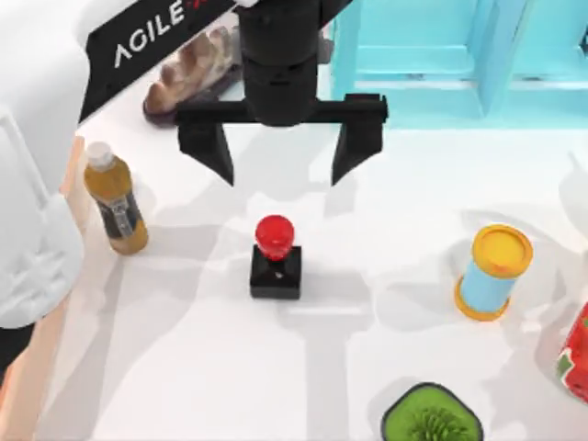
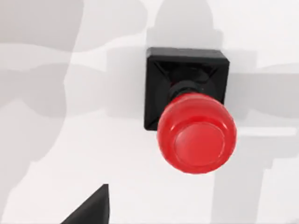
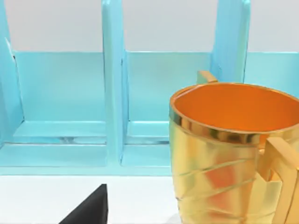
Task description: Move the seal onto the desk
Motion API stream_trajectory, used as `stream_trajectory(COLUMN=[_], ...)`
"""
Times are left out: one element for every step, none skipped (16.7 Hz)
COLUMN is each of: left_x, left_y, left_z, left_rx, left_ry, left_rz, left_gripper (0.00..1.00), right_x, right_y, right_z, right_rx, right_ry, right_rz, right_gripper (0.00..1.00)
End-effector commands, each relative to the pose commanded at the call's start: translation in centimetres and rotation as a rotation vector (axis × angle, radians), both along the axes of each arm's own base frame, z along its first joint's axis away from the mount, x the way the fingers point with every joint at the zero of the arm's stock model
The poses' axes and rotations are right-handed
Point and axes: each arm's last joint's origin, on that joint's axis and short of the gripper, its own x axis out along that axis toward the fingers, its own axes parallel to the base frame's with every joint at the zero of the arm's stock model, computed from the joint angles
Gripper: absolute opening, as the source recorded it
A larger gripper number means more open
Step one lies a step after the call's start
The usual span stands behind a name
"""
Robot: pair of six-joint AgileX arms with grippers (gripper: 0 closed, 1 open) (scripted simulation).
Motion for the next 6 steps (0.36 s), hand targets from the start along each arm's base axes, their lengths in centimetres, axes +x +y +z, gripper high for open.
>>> stream_trajectory(left_x=[-0.2,-0.4,-0.6,-0.8,-0.9,-0.9], left_y=[0.2,0.4,0.7,0.9,1.0,1.0], left_z=[1.3,2.3,3.2,3.8,4.2,4.4], left_rx=[-0.001,0.0,0.0,0.0,0.0,0.0], left_ry=[-0.001,0.0,0.001,0.0,0.0,-0.001], left_rz=[0.001,0.002,0.002,0.003,0.003,0.003], left_gripper=[1.0,1.0,1.0,1.0,1.0,1.0], right_x=[0.0,0.0,0.0,0.0,0.0,0.0], right_y=[0.0,0.0,0.0,0.0,0.0,0.0], right_z=[0.0,0.0,0.0,0.0,0.0,0.0], right_rx=[0.0,0.0,0.0,0.0,0.0,0.0], right_ry=[0.0,0.0,0.0,0.0,0.0,0.0], right_rz=[0.0,0.0,0.0,0.0,0.0,0.0], right_gripper=[1.0,1.0,1.0,1.0,1.0,1.0])
